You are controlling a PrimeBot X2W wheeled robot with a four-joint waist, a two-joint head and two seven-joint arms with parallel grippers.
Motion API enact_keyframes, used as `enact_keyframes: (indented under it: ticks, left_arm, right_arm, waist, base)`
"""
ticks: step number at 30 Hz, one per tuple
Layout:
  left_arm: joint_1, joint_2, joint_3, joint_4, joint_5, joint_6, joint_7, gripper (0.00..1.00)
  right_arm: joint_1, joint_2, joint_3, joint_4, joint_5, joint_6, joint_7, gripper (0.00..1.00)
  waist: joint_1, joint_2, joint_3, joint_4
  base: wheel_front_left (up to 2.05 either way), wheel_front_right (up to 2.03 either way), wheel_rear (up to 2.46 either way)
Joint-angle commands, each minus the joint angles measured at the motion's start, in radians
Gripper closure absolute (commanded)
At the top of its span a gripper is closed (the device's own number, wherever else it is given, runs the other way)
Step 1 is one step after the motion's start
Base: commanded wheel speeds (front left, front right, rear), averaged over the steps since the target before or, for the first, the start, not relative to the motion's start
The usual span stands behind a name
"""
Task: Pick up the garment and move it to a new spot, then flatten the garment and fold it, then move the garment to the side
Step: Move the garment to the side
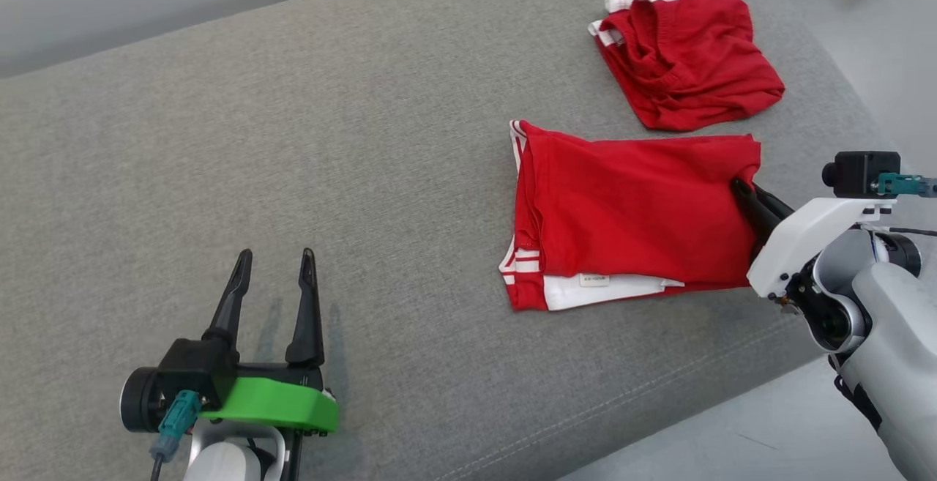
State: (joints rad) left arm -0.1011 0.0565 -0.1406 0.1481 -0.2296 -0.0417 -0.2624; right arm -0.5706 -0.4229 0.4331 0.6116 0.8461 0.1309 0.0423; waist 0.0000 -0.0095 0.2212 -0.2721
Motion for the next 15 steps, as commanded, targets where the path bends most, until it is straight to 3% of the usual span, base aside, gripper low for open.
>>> enact_keyframes:
  ticks: [1,15]
  left_arm:
    - [-0.016,0.007,0.000,0.004,0.011,-0.003,-0.002,0.00]
    - [0.016,-0.001,-0.016,0.039,-0.014,-0.005,-0.002,0.00]
  right_arm:
    - [-0.014,-0.001,-0.002,0.002,0.001,-0.001,-0.005,1.00]
    - [-0.100,0.009,-0.013,0.029,-0.057,-0.001,0.024,1.00]
  waist:
    - [0.0000,0.0095,0.018,-0.065]
    - [0.0000,0.0095,-0.047,-0.004]
  base:
    - [0.00,0.00,0.00]
    - [0.00,0.00,0.00]
